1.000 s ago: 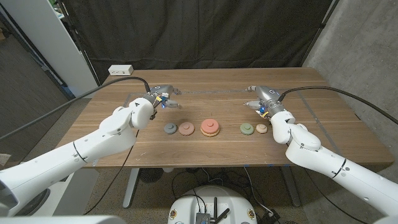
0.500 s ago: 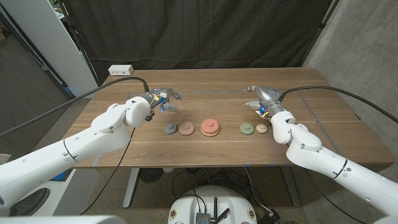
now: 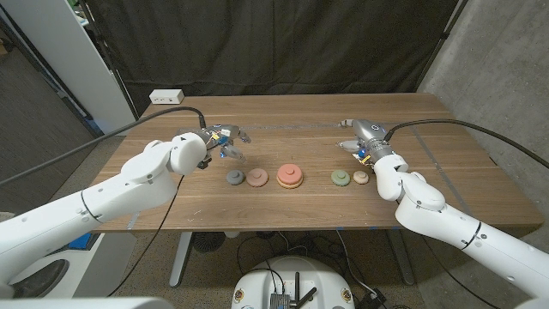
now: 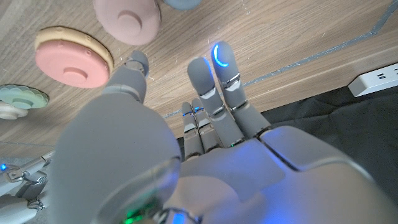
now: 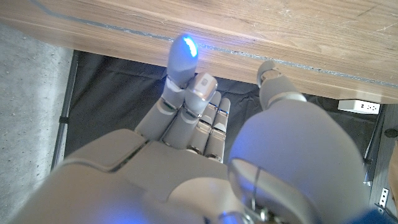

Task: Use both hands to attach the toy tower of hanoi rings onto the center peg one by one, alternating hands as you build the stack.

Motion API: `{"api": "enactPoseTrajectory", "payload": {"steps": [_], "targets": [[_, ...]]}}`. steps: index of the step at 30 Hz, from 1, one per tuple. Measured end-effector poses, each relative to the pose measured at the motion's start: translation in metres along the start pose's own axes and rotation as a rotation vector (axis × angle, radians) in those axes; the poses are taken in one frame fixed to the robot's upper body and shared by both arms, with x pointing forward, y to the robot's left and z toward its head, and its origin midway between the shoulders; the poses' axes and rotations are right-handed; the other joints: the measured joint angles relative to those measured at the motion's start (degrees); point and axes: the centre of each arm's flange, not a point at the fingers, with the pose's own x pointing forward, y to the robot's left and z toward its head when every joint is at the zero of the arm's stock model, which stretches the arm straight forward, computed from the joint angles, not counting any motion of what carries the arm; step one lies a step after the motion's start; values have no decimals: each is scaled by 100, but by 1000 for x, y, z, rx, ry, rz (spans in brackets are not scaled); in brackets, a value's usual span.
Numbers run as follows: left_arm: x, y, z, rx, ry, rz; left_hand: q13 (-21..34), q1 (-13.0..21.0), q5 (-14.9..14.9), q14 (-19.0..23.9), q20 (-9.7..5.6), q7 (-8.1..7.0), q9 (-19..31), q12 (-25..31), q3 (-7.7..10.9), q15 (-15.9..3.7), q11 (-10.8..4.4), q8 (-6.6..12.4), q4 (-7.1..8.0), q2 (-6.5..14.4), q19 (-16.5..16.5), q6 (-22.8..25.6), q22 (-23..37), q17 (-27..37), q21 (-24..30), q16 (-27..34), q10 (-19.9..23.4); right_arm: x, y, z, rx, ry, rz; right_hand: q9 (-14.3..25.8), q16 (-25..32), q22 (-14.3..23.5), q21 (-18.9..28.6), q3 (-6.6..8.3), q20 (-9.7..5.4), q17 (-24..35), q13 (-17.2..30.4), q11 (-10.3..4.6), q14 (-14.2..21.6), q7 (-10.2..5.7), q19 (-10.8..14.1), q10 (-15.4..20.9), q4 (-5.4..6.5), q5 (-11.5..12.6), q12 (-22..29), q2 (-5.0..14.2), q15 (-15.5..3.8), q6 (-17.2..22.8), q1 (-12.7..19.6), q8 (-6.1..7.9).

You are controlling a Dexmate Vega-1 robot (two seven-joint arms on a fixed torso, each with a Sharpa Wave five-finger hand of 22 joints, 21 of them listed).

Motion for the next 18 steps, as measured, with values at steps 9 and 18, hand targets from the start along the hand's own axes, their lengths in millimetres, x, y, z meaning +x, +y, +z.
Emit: {"api": "enactPoseTrajectory", "payload": {"steps": [9, 18], "targets": [[1, -2, 4, 12, 11, -52, 0, 80, 0, 71, -17, 74, -27, -20, -78, -31, 37, 0, 17, -17, 106, -115, 0, -27, 41, 73, -92, -2, 0, 1, 1, 3, 5, 0, 0, 0, 0, 0, 0, 0, 0, 0, 0, 0, 0, 0, 0, 0, 0, 0, 0, 0, 0, 0], [6, -5, 10, 12, 4, -94, -27, 155, 0, 121, -67, 173, -27, -19, -180, -60, 113, 0, 41, 12, 227, -214, -16, -53, 65, 140, -175, -3, 0, 1, -1, 8, 10, 0, 0, -26, 0, 23, 0, 0, 0, 0, 0, 0, 0, 0, -23, 0, 0, 0, 0, 0, 0, 0]]}}
